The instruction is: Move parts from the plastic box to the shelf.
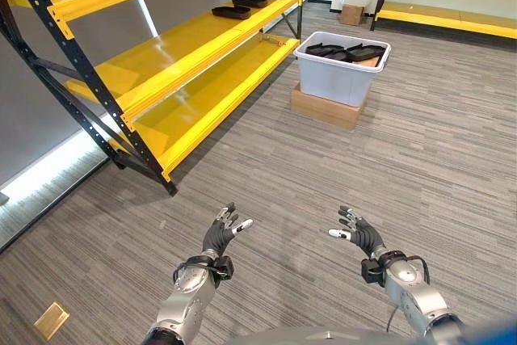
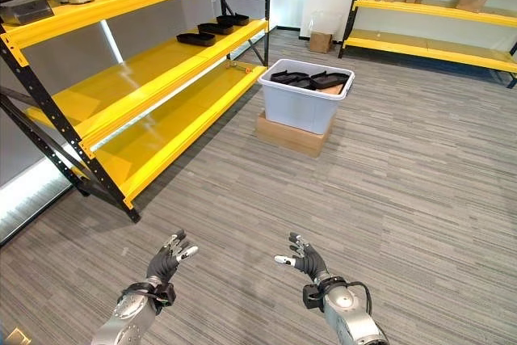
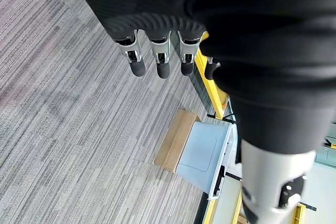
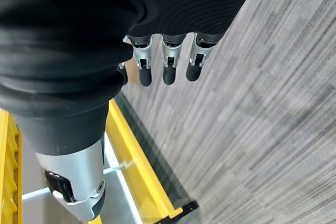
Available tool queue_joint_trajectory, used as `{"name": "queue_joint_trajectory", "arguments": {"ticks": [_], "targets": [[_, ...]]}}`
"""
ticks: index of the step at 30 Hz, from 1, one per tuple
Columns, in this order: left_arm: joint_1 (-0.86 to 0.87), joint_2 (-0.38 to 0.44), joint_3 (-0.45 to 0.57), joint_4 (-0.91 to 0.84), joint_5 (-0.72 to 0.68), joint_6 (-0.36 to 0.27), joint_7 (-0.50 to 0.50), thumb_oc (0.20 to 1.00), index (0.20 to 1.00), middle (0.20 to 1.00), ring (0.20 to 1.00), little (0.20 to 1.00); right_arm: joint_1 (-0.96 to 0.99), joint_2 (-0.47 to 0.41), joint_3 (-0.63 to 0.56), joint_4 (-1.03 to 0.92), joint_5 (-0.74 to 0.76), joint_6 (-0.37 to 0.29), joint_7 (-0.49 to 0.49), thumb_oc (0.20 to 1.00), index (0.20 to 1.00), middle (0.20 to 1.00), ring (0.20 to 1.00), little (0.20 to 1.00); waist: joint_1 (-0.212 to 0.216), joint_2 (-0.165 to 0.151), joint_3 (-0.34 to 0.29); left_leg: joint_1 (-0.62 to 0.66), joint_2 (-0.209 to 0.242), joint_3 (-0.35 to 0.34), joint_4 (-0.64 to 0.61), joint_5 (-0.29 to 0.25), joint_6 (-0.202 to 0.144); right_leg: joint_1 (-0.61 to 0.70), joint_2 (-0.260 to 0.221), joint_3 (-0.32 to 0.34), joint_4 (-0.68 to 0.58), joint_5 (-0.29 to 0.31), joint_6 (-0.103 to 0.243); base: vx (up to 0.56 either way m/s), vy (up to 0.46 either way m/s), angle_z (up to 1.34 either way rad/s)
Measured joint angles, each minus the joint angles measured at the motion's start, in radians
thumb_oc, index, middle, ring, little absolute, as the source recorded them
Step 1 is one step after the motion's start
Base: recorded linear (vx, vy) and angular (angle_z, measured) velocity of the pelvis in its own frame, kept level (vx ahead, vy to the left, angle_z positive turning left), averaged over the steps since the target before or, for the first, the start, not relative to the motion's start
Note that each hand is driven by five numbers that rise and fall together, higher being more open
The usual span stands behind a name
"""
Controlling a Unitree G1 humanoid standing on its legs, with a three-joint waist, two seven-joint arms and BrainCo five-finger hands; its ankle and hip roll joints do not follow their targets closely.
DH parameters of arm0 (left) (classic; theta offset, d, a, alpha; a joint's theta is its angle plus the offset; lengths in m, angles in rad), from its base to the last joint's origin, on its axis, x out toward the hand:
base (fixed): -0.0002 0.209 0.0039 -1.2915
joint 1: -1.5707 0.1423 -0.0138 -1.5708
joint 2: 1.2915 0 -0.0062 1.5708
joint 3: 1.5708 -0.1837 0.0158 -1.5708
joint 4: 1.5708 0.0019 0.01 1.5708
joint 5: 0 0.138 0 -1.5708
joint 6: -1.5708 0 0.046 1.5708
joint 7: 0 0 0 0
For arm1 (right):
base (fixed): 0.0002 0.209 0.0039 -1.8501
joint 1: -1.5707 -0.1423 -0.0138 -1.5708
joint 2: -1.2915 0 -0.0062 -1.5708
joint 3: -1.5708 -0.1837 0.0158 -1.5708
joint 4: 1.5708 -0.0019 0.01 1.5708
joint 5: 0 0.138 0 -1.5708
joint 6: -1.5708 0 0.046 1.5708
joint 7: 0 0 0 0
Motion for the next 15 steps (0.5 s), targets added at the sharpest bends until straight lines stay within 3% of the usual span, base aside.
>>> {"name": "queue_joint_trajectory", "arguments": {"ticks": [15], "targets": [[0.001,0.001,0.002,0.000,0.000,0.000,0.000,1.000,1.000,1.000,1.000,1.000,-0.001,0.000,0.001,-0.002,0.000,-0.001,0.000,1.000,1.000,1.000,1.000,1.000,0.000,-0.006,0.002,-0.001,0.000,-0.001,-0.001,0.000,-0.001,-0.006,0.000,0.000,-0.003,0.000,0.000,0.00,0.006,0.00]]}}
